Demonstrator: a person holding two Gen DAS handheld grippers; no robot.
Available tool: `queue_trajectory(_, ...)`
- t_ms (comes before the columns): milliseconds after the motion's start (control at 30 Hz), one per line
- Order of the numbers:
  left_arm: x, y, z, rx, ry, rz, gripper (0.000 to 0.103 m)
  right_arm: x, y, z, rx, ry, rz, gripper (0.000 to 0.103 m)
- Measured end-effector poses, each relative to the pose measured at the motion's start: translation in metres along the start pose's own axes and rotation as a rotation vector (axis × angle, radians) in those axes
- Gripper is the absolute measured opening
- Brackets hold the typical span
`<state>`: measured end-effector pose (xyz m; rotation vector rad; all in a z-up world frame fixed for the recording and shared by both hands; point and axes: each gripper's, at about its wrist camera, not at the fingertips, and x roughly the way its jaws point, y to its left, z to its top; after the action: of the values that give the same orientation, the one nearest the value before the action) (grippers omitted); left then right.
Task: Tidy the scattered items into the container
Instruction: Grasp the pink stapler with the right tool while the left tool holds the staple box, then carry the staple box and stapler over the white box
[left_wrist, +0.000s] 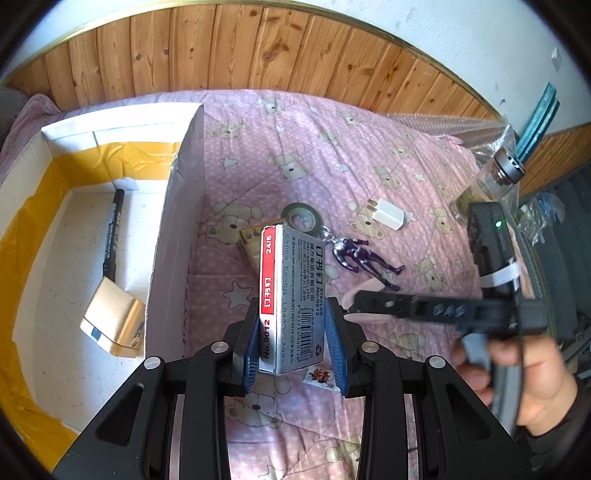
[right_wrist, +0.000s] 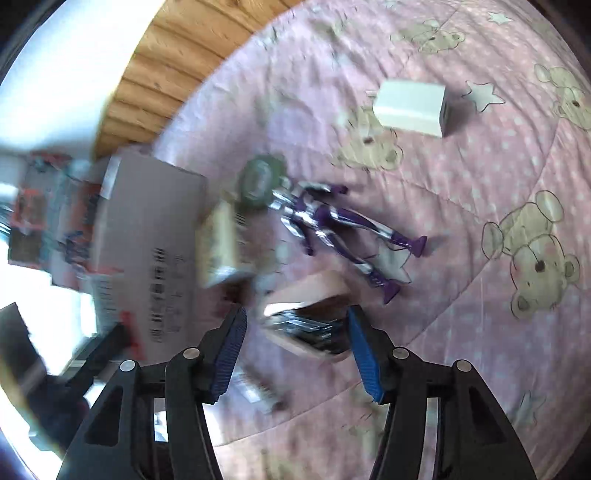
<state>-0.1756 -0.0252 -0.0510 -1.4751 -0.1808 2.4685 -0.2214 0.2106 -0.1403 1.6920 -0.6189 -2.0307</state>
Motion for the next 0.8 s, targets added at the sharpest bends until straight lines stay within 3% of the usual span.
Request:
queue_trajectory(133,0.001,-0.001,0.000,0.004,0.000,0.005,0.033,0.011,0.037,-0.009,-0.241,-0.036,-0.114,0.071)
queue_trajectory(200,0.000,0.001,0.001,-0.003,-0.002,0.006,0.033,0.017,0.055,-0.019,-0.376,-0.049,-0.219,0.056)
queue_trajectory(333,-0.008,0.004,0.004,-0.017,-0.024,0.000,0.033,0.020,0.076,-0.035,-0.475,-0.050,-0.231,0.055)
queue_trajectory(800,-0.039,0.022,0.007,-0.055,-0.093,-0.001,0.033,-0.027,0.094,-0.052,-0.482,-0.159,-0.202,0.055)
